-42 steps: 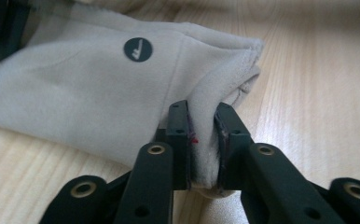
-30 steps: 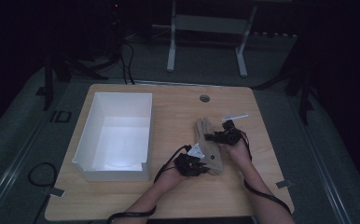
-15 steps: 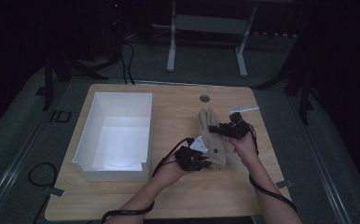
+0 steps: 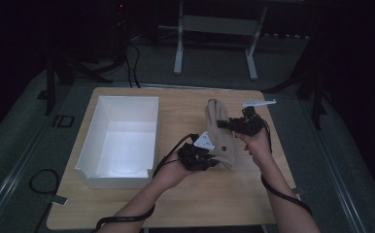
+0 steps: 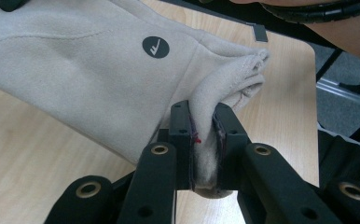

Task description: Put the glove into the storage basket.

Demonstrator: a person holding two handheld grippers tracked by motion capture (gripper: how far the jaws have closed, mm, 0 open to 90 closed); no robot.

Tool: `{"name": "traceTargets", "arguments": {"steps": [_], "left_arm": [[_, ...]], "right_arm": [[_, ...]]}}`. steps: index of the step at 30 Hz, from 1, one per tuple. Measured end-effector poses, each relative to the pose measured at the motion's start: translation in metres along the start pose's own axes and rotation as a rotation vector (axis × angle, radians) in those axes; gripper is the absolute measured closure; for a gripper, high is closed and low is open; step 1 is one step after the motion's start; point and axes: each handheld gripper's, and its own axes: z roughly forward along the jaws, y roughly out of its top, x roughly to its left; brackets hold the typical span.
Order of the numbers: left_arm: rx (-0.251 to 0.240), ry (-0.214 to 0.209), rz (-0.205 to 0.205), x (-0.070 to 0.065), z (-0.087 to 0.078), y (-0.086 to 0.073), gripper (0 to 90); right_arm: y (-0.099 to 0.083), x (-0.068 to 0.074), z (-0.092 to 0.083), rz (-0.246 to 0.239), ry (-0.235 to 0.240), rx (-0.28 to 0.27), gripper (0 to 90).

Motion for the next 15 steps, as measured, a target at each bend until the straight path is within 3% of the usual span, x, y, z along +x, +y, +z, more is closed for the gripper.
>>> {"name": "traceTargets", "arguments": {"steps": [6, 15], "left_arm": [[-0.018, 0.021, 0.010, 0.003, -0.024, 0.011, 80.9], [-0.006, 0.063, 0.011, 0.009, -0.050, 0.013, 80.9]], "right_arm": [[0.020, 0.010, -0.006, 0.003, 0.026, -0.046, 65.4], [0.045, 0.030, -0.001, -0.028, 0.032, -0.062, 65.4]]}}
